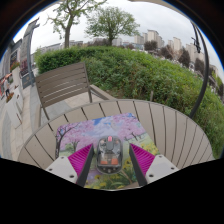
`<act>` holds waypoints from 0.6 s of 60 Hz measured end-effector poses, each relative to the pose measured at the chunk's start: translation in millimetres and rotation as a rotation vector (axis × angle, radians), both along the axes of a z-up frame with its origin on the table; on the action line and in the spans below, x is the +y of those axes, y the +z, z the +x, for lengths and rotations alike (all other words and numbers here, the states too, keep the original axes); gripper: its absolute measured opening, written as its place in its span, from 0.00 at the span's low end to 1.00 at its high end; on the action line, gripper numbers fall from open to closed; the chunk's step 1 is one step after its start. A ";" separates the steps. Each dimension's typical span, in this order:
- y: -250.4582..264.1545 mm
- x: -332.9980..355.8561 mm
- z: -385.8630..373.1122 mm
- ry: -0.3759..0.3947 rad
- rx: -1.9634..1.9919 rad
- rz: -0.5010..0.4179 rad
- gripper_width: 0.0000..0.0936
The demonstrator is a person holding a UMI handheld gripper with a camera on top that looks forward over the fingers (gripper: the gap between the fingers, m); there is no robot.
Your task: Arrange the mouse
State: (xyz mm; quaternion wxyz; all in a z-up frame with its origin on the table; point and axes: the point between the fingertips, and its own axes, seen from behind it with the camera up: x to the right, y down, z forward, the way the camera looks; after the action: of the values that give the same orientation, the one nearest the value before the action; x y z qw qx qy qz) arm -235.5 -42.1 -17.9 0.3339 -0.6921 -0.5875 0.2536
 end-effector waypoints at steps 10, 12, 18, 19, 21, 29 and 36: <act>48.9 8.5 38.6 -0.025 -0.038 0.019 0.90; 66.6 7.2 53.8 -0.023 -0.045 0.012 0.90; 114.9 5.5 108.5 -0.031 -0.085 -0.005 0.90; 122.6 5.4 118.8 -0.031 -0.094 -0.003 0.90; 138.3 5.9 140.8 -0.033 -0.110 0.004 0.90; 182.8 4.1 224.8 -0.032 -0.160 0.033 0.90; 203.0 -2.8 280.0 -0.029 -0.178 0.033 0.90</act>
State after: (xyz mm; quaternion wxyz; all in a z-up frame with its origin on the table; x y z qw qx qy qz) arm 44.5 -44.9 185.1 0.2954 -0.7148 -0.6087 0.1768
